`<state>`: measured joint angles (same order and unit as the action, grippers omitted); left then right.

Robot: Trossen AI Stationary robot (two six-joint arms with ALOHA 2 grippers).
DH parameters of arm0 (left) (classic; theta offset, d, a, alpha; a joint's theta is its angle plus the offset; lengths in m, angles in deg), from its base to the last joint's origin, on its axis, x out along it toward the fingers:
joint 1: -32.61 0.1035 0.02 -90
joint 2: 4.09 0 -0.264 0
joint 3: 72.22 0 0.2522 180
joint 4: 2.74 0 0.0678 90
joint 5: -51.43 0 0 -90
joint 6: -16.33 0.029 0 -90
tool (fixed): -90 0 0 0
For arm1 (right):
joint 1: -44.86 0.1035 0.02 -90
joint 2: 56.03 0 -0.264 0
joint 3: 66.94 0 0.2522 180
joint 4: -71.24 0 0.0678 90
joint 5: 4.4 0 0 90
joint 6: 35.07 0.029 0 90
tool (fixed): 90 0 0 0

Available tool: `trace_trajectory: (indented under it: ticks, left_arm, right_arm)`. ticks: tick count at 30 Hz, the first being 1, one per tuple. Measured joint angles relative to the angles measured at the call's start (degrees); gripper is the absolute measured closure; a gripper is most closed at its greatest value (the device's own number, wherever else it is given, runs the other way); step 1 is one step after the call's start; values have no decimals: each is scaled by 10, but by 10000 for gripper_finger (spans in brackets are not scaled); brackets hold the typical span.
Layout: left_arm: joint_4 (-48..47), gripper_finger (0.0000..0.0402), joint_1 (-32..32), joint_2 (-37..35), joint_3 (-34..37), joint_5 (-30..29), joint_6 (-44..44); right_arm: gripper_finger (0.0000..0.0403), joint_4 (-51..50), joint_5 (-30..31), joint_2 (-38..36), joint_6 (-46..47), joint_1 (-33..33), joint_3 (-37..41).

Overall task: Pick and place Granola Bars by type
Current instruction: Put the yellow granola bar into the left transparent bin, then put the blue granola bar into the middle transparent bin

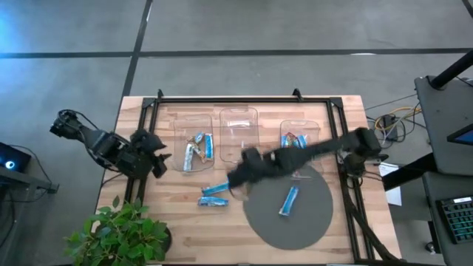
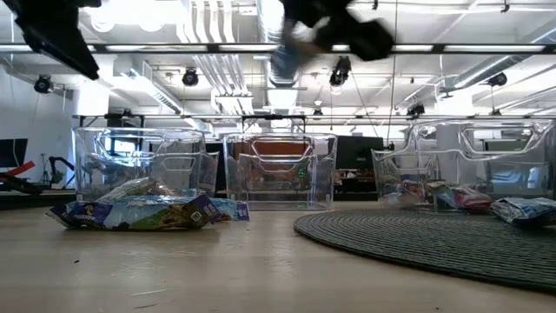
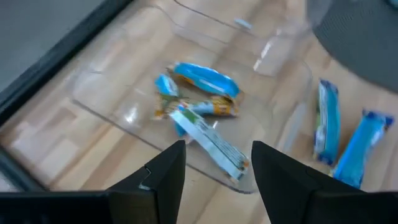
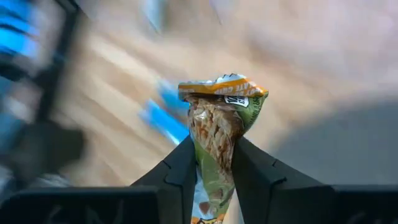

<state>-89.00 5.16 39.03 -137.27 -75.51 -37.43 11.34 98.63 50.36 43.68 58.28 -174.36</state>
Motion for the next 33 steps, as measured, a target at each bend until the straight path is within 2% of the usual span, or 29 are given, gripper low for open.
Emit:
trace_trajectory:
  ticks: [3, 7, 10, 16, 20, 22, 29, 33]
  left_arm:
    - [-30, 234, 0, -10, -30, -28, -36]
    - [-47, 234, 0, -27, -56, -43, -67]
    - [-52, 234, 0, -39, -66, -47, -79]
    - [-55, 234, 0, -53, -69, -56, -104]
    - [-51, 234, 0, -53, -68, -57, -109]
    - [-52, 234, 0, -54, -68, -58, -110]
    - [-54, 234, 0, -55, -67, -58, -104]
    - [-57, 234, 0, -56, -67, -58, -92]
  right_arm:
    - [324, 117, -11, -3, -66, -75, 0]
    - [319, 306, -64, 36, -128, -164, -3]
    - [318, 354, -120, 86, -145, -203, -42]
    - [304, 319, -156, 204, -182, -221, -164]
    - [264, 260, -157, 261, -219, -223, -259]
    - [239, 199, -151, 277, -247, -223, -304]
    - [164, -3, -49, 273, -410, -201, -405]
    - [144, -105, -6, 231, -471, -171, -409]
